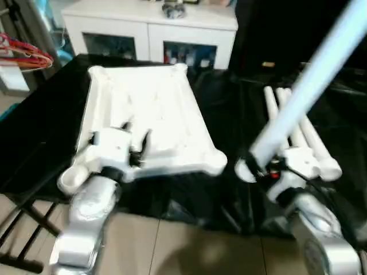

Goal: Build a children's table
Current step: Move to table

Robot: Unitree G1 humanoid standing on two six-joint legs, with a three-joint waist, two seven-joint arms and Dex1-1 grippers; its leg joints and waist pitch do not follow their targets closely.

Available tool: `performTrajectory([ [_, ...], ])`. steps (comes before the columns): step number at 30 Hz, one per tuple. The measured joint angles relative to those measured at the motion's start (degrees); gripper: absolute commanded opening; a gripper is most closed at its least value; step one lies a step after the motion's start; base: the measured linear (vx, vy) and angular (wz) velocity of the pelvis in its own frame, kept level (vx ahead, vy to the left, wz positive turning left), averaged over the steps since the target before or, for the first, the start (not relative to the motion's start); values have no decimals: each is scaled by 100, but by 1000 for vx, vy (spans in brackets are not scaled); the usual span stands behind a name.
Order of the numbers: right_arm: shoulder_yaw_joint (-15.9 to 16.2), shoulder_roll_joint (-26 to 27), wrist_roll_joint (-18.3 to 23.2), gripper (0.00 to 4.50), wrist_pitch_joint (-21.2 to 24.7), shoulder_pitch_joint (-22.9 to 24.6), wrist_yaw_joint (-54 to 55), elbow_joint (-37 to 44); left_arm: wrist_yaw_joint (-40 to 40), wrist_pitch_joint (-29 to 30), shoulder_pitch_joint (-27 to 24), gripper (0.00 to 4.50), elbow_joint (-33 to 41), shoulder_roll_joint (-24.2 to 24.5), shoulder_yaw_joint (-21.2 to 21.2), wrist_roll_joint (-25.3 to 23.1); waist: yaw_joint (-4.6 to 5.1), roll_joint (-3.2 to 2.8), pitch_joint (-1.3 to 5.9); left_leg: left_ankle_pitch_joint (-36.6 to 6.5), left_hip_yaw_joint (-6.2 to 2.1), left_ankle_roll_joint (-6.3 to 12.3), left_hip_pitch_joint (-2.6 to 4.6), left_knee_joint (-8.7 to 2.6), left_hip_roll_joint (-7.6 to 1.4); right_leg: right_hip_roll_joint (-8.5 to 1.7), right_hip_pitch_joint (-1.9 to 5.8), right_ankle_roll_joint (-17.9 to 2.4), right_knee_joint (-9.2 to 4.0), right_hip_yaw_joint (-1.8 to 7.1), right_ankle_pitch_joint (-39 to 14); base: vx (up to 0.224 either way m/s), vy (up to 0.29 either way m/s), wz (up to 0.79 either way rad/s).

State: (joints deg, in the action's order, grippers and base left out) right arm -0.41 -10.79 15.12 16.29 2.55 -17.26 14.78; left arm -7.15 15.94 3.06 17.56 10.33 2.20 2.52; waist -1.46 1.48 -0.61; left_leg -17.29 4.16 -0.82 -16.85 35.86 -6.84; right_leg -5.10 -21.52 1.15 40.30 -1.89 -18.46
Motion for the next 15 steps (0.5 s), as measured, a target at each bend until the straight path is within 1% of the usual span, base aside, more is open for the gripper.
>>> performTrajectory([
  [1,-30,-42,-3,189,-7,42,-2,8,-2,-6,35,273,-17,-42,32,-2,12,74,5,-83,52,70,8,95,79,-13,6,22,-41,131,131,56,-71,-10],
  [2,-110,-104,-4,189,-11,152,3,-3,-5,-5,48,273,-49,-147,126,-4,-47,126,-43,-186,180,291,71,225,51,115,94,-22,-15,344,53,56,-71,-10],
  [3,-188,-147,-6,189,-10,214,7,-29,-28,-7,55,273,-45,-228,350,-1,-149,90,-65,-226,218,402,56,522,103,302,239,-52,-84,613,39,120,-39,-15],
  [4,-248,-159,-7,189,-10,231,17,-36,-48,-8,62,273,-38,-229,435,0,-253,77,-79,-230,220,348,-21,761,174,427,339,-74,-163,810,52,135,-24,-48],
  [5,-261,-156,-6,189,-12,224,24,-29,-60,-9,65,273,-33,-220,436,-2,-348,57,-91,-181,180,147,-103,854,264,532,457,-94,-256,934,80,135,-24,-48],
  [6,-255,-134,0,189,-13,208,32,22,-75,-24,70,273,-1,-176,414,-3,-443,-41,-114,-83,97,-149,-210,700,289,710,587,-95,-388,1017,123,84,3,-52],
  [7,-254,-119,4,189,-17,185,41,76,-80,-42,66,273,22,-166,378,-3,-473,-214,-102,-22,10,-297,-211,210,216,893,638,-84,-453,1001,149,86,57,-53],
  [8,-199,-30,4,189,-27,164,45,73,-83,-64,49,273,17,-129,326,-6,-482,-356,-97,123,-59,-52,-216,259,169,934,645,-98,-427,882,124,86,57,-53],
  [9,-50,67,6,189,-25,201,31,70,-92,-63,2,273,-13,-58,274,-9,-361,-290,-86,65,-73,36,-213,236,209,698,530,-127,-208,554,48,127,47,-23],
  [10,2,63,4,189,-26,203,14,76,-92,-61,-3,273,-39,-57,208,-10,-279,-247,-90,51,-77,70,-204,234,221,543,386,-124,99,304,24,122,9,8],
  [11,1,52,4,189,-26,205,9,71,-93,-60,-17,273,-43,-58,194,-10,-197,-238,-79,51,-88,118,-197,230,220,415,264,-80,273,136,24,122,9,8],
  [12,-21,25,4,189,-31,200,9,81,-99,-61,-13,273,-37,-76,199,-11,-102,-211,-64,28,-85,135,-189,224,221,292,111,8,280,56,72,94,5,2],
  [13,-34,6,4,189,-37,201,9,82,-102,-61,-12,273,-37,-89,208,-13,-30,-175,-57,11,-68,142,-182,223,232,216,-4,64,223,20,108,88,-45,1],
  [14,-42,-18,4,189,-38,203,9,80,-108,-61,-6,273,-37,-102,217,-13,25,-96,-53,-4,-41,143,-161,213,276,122,-76,75,27,16,171,88,-45,1],
  [15,-62,-48,4,189,-45,200,3,83,-108,-62,13,273,-42,-116,227,-12,62,87,-49,-45,37,109,-123,224,360,-12,-49,126,-252,125,501,65,-104,1],
])
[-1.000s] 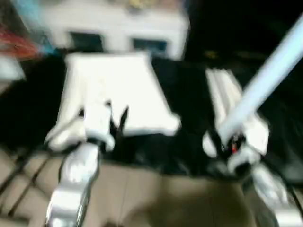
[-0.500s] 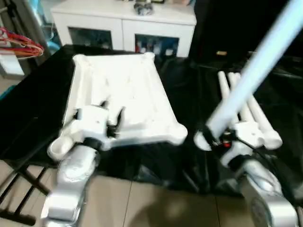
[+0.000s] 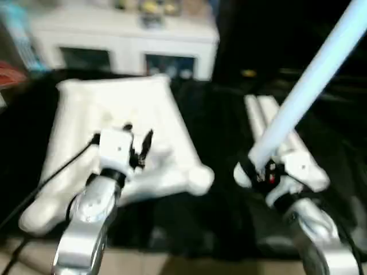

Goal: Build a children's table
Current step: Move to table

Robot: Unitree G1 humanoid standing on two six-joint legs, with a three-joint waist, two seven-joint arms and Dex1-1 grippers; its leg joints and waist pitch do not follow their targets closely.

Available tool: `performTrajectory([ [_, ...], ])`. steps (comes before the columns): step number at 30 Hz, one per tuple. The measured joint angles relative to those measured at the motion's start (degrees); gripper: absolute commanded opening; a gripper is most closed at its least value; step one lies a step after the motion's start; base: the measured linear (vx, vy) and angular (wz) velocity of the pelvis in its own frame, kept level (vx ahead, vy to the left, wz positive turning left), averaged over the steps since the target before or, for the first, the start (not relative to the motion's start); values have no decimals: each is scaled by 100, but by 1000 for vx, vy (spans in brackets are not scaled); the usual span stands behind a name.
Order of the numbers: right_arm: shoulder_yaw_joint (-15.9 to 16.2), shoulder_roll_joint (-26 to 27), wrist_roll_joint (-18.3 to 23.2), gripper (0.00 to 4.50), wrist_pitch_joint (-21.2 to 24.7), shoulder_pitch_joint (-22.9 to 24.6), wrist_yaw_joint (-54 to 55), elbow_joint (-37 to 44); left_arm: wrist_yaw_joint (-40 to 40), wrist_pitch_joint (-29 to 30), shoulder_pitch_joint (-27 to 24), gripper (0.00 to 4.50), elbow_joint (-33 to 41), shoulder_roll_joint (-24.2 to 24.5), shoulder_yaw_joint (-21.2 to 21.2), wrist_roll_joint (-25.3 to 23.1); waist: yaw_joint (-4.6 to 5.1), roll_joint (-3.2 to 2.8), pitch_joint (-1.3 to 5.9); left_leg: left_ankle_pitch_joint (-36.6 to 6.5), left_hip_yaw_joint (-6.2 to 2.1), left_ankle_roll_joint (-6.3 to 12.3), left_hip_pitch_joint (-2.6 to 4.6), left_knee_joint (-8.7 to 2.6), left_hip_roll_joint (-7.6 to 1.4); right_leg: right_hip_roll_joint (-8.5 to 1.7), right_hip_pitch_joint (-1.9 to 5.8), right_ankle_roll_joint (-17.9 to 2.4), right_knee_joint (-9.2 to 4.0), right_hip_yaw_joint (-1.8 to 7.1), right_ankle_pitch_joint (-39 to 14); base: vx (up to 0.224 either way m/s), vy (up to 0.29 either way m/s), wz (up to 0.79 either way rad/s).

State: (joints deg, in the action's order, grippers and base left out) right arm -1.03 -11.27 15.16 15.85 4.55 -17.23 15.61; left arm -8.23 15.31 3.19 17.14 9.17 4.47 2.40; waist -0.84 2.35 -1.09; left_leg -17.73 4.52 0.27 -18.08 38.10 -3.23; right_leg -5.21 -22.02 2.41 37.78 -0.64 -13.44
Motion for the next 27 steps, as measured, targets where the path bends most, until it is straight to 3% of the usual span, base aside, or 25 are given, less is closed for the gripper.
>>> performTrajectory([
  [1,-54,-46,-3,189,-2,33,-3,-13,2,8,-7,273,-30,-55,20,-2,-13,-9,-20,-33,8,23,1,24,-16,9,34,-37,12,11,-76,65,-106,-1],
  [2,-136,-90,-4,189,-1,44,2,-60,-11,11,-4,273,-40,-113,158,1,-42,-43,-34,-107,33,295,-4,63,-57,43,77,-63,-49,5,-76,65,-106,-1],
  [3,-226,-121,-6,189,0,39,6,-76,-28,11,28,273,-33,-124,268,4,-108,-78,-25,-103,27,288,-80,239,-85,57,134,-120,-86,-7,-73,95,-61,-2],
  [4,-249,-141,-8,189,0,15,4,-76,-30,11,38,273,-21,-114,267,4,-154,-104,-26,-74,26,237,-126,303,-114,70,189,-138,-94,-15,-93,96,-35,2],
  [5,-248,-149,-10,189,-1,-2,-5,-72,-35,11,40,273,-8,-87,262,5,-188,-163,-35,-37,31,175,-153,214,-196,115,267,-143,-124,-47,-114,96,-35,2],
  [6,-236,-157,-6,189,1,-28,-29,-66,-99,34,41,273,19,-52,243,36,-227,-276,-42,170,36,-45,-193,36,-342,197,343,-151,-146,-137,-141,87,6,4],
  [7,-204,-137,7,189,11,-35,-67,-68,-203,110,39,273,23,24,213,107,-239,-336,-18,199,46,-156,-187,32,-398,201,371,-149,-158,-181,-152,85,41,6],
  [8,-114,-122,25,189,22,-66,-122,-66,-300,175,41,273,28,96,168,162,-221,-327,-13,203,52,-153,-192,10,-399,199,370,-159,-199,-186,-153,85,41,6],
  [9,-53,-119,110,189,105,-168,-219,-66,-511,266,40,273,15,206,106,305,-219,-296,-30,202,74,-139,-213,12,-397,182,289,-208,-177,-179,-165,103,41,12],
  [10,-47,-123,187,189,175,-240,-288,-67,-693,350,42,273,-12,317,82,418,-228,-287,-30,196,81,-127,-238,27,-391,173,274,-212,-171,-172,-166,85,39,7],
  [11,-54,-153,271,189,208,-297,-349,-61,-874,409,60,273,-19,394,78,505,-243,-278,-19,202,85,-135,-273,48,-383,168,267,-202,-154,-158,-160,85,39,7],
  [13,-66,-286,381,189,273,-422,-530,-65,-1318,486,213,273,-85,646,120,688,-283,-267,-15,226,85,-155,-368,81,-366,161,165,-133,-100,-134,-122,0,0,0],
  [15,-67,-363,438,189,284,-530,-690,-76,-1739,517,345,301,-218,930,162,799,-289,-260,-18,259,98,-181,-417,68,-366,158,100,-103,-81,-124,-116,0,0,0],
  [18,-78,-406,537,189,416,-699,-806,-205,-2397,540,460,326,-432,1412,256,842,-286,-244,-36,315,119,-203,-373,-32,-381,154,103,-131,-85,-130,-120,-58,-43,0],
  [21,-100,-410,673,189,621,-828,-842,-318,-3014,620,554,347,-648,1742,443,913,-278,-236,-71,377,250,-285,-287,-133,-470,153,130,-186,-77,-141,-87,-72,-61,3],
  [24,-114,-473,773,189,719,-1084,-927,-477,-3787,673,716,383,-867,2224,707,930,-287,-235,-87,440,308,-332,-236,-220,-510,159,128,-226,-76,-146,-53,-71,-58,2],
  [27,-262,-500,817,189,719,-1161,-954,-522,-4196,758,809,394,-985,2408,884,934,-326,-234,-88,496,360,-373,-210,-279,-562,175,125,-231,-75,-157,-45,0,0,0],
])
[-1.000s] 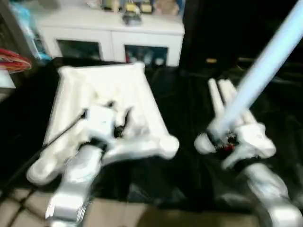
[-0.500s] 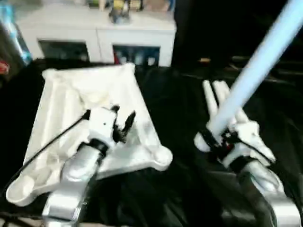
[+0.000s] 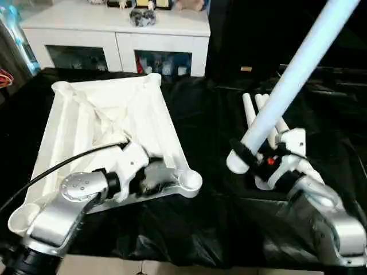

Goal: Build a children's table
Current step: Move to table

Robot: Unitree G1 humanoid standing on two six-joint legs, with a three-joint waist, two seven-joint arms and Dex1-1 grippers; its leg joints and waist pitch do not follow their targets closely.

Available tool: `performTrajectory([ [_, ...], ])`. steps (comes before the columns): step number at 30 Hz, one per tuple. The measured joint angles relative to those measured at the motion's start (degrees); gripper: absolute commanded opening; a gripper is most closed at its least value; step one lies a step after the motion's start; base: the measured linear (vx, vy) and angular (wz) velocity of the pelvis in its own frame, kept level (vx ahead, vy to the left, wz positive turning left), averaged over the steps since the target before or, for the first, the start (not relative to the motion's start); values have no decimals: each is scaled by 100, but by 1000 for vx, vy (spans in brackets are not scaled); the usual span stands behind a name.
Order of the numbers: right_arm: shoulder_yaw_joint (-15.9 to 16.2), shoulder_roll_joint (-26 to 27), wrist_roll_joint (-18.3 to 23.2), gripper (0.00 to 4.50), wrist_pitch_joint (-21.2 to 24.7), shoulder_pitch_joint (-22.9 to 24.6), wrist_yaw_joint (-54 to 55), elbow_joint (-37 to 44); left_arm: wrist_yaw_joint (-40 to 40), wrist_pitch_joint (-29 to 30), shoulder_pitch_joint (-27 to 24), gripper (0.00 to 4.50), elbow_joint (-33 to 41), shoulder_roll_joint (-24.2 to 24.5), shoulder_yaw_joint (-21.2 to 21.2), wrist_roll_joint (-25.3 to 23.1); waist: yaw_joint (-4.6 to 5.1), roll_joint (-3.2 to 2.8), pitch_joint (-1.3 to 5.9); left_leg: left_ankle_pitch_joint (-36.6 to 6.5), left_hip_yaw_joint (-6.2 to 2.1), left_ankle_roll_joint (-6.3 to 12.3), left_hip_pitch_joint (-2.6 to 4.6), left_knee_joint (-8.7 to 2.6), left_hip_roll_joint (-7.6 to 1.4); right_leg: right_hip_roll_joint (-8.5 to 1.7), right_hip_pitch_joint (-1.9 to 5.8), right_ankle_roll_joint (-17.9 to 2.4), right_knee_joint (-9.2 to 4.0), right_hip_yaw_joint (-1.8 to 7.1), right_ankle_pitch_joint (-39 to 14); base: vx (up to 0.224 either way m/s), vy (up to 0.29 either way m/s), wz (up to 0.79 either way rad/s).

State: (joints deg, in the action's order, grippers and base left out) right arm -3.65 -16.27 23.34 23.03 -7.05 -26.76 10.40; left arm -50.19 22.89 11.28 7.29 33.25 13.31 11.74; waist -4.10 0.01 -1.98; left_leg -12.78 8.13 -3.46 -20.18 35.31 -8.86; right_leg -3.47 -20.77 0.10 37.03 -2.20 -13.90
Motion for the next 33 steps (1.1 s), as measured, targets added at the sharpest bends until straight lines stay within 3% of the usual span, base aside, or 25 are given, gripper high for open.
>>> performTrajectory([
  [3,-89,10,129,189,-1,-40,-9,-113,-255,31,67,431,-222,22,141,-22,-77,0,0,29,26,-19,4,-31,-26,9,-14,-12,2,-9,7,0,0,0],
  [7,-151,33,307,189,1,-66,-124,-172,-325,-117,311,433,-775,25,274,-196,-103,0,0,40,42,-19,2,-43,-39,12,-22,-36,1,-11,21,0,0,0],
  [12,-128,49,329,189,-9,-83,-256,-163,-466,-147,495,381,-1091,29,271,-235,-101,0,0,79,60,4,-12,-48,-41,10,-27,-32,-21,-6,15,0,0,0],
  [24,-79,8,426,188,289,1,-236,-154,-708,105,493,271,-1097,31,292,-138,-102,0,0,79,76,5,-18,-76,-48,10,-35,-34,-46,-9,14,0,0,0],
  [33,-35,32,399,188,234,34,-244,-154,-828,209,452,182,-1156,229,292,-200,-100,-2,-1,79,81,5,-17,-85,-50,10,-36,-33,-55,-8,13,0,0,0],
])
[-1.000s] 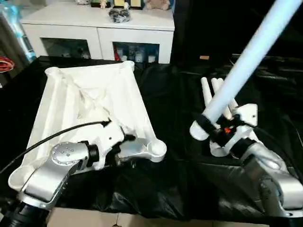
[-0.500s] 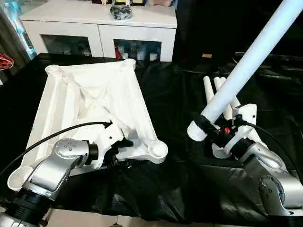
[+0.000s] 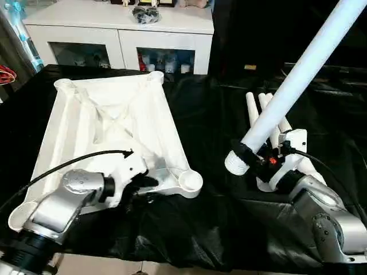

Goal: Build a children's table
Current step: Move to table, then insert table leg to table base

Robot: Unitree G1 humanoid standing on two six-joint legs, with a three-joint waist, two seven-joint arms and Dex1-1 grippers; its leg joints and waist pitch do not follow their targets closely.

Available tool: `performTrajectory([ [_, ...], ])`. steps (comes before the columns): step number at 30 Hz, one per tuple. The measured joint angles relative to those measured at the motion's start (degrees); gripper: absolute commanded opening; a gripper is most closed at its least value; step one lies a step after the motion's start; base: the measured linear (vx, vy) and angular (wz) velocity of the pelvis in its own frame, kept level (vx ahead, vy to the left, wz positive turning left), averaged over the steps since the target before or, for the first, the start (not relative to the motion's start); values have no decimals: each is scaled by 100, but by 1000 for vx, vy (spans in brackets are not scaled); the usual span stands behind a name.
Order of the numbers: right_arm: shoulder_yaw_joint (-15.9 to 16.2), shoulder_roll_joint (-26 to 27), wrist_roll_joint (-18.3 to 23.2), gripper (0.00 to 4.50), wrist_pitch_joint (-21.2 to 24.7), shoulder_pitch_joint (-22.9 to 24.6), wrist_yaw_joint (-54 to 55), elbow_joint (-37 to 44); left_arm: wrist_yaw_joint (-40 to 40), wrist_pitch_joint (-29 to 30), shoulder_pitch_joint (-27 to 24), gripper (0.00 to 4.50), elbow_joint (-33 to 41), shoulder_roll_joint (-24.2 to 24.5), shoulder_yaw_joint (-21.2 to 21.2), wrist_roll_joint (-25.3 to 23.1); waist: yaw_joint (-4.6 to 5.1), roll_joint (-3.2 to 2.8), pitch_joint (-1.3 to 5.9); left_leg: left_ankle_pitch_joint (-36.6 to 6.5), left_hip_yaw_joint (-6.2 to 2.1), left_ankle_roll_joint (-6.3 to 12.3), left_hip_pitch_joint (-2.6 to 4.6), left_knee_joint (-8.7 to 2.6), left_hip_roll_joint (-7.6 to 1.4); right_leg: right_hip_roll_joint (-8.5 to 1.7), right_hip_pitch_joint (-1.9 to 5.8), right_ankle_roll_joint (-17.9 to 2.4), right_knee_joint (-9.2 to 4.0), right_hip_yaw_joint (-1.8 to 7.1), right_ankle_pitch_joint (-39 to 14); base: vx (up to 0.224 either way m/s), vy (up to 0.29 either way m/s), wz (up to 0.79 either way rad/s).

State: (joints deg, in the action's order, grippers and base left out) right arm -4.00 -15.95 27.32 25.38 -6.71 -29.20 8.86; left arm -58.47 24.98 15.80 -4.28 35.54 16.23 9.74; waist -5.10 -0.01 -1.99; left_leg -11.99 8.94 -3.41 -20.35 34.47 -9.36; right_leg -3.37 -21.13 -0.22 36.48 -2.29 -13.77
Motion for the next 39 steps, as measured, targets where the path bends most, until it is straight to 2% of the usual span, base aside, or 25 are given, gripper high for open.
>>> performTrajectory([
  [7,0,0,-16,188,0,1,1,0,-65,51,-1,136,-15,60,48,-69,0,0,0,0,2,0,-4,-10,0,0,1,0,-17,-1,0,0,0,0],
  [11,1,0,-18,188,0,0,1,1,-79,52,-1,91,-15,73,48,-71,0,0,0,0,3,0,-3,-16,0,0,1,0,-22,-2,0,0,0,0],
  [16,16,-2,-17,188,0,-3,-52,0,-117,59,-1,57,-14,49,44,-52,-1,0,0,0,6,0,-3,-21,0,0,1,0,-28,0,0,0,0,0],
  [17,41,-10,-17,188,2,-15,-109,-2,-119,60,0,34,-13,2,41,-45,-1,0,0,0,7,0,-3,-21,0,0,1,0,-28,0,0,0,0,0],
  [22,294,-36,-29,188,13,-233,-315,-24,-99,20,95,5,-20,-293,210,-91,-2,7,-2,-1,10,1,-5,-21,-1,0,2,0,-33,1,0,0,0,0],
  [27,476,-58,-173,188,25,-418,-385,-286,39,-51,334,0,-184,-561,388,-312,-28,-1,-7,1,35,1,-5,-25,-16,-4,3,0,-33,-5,1,0,0,0],
  [32,691,-80,-336,188,67,-654,-504,-523,208,-231,577,0,-401,-932,623,-599,-94,-12,-6,3,82,5,-4,-23,-32,-16,6,0,-33,-1,1,0,0,0],
  [36,907,-221,-513,188,86,-721,-637,-840,249,-420,669,0,-521,-1029,727,-709,-169,-20,-5,3,88,5,-7,-24,-38,-16,8,1,-33,-4,0,0,0,0],
  [39,906,-224,-550,188,77,-779,-699,-969,247,-463,685,0,-573,-1051,726,-720,-174,-29,-5,3,96,5,-6,-24,-43,-16,8,2,-33,-4,0,0,0,0],
])
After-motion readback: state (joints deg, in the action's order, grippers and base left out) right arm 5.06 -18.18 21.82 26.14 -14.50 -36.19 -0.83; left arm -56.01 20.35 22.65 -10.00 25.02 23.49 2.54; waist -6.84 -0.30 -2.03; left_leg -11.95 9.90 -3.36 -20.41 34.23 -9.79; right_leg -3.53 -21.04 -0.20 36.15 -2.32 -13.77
